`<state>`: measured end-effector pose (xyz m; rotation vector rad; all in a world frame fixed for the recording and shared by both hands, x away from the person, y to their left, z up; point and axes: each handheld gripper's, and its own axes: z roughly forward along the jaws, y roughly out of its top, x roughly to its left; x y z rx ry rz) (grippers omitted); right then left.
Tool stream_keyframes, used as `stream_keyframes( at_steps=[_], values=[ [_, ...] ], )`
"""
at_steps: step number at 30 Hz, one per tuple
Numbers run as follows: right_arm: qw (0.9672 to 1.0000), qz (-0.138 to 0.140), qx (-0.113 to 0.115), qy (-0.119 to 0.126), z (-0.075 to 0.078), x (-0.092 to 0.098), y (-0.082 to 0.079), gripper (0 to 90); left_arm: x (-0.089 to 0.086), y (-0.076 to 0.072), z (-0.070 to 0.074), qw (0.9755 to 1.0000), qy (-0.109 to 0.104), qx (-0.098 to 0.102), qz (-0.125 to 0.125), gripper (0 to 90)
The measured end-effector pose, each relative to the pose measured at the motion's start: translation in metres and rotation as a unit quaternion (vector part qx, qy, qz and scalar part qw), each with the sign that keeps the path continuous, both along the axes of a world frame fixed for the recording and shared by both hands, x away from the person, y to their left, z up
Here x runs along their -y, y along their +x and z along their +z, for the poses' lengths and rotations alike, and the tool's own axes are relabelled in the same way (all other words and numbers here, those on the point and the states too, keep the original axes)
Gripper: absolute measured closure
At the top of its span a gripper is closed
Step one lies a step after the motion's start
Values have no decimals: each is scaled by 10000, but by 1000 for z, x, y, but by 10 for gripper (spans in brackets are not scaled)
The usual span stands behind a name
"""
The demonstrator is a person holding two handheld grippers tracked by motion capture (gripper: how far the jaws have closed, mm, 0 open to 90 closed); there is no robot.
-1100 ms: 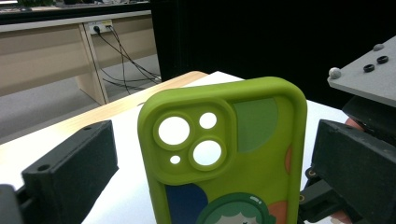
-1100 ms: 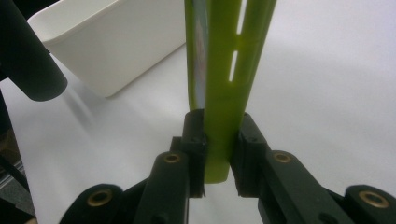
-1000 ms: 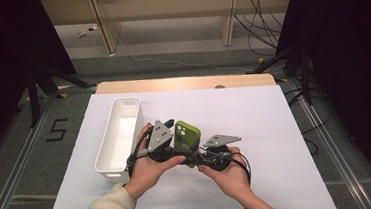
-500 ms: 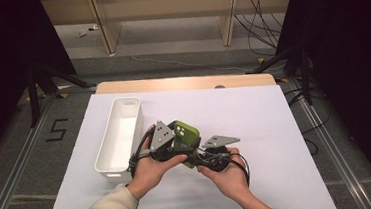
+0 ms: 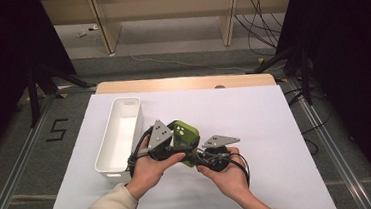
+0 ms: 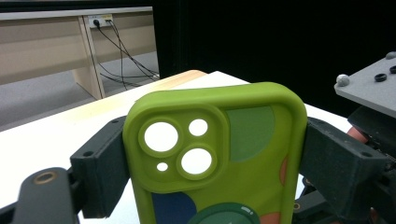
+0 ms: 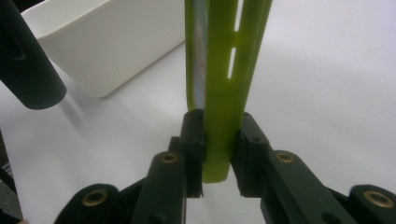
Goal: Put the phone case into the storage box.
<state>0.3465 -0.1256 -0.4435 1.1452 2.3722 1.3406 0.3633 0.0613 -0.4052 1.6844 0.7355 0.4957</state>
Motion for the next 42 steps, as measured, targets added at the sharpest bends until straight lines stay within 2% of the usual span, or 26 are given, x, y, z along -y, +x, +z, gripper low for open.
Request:
stream_keyframes(
  at_steps=[6, 10, 15, 18, 30, 34, 38, 39, 42],
  values=[
    [9999, 107, 55, 48, 1, 2, 1, 615, -4, 2, 3, 10000, -32, 23, 34, 159],
    [9995, 279, 92, 76, 2, 4, 2, 407, -8, 4, 4, 10000, -42, 33, 55, 160],
    [9989, 339, 302, 74, 3, 9, 1, 272, -13, 5, 6, 9999, -60, 35, 110, 160],
    [9987, 364, 343, 32, 3, 15, -1, 246, -17, 6, 8, 9999, -74, 51, 143, 160],
    [9975, 343, 582, 182, 5, 45, -5, 172, -33, 8, 17, 9994, -132, 130, 308, 160],
    [9974, 354, 603, 193, 5, 51, -6, 172, -38, 8, 18, 9989, -151, 47, 441, 161],
    [9972, 337, 643, 201, 4, 58, -6, 171, -41, 9, 20, 9987, -212, 10, 474, 161],
    [9971, 328, 652, 203, 5, 60, -7, 171, -43, 11, 21, 9988, -157, 146, 446, 161],
    [9970, 249, 699, 241, 5, 66, -8, 169, -45, 12, 22, 9987, -150, 160, 467, 161]
  ],
)
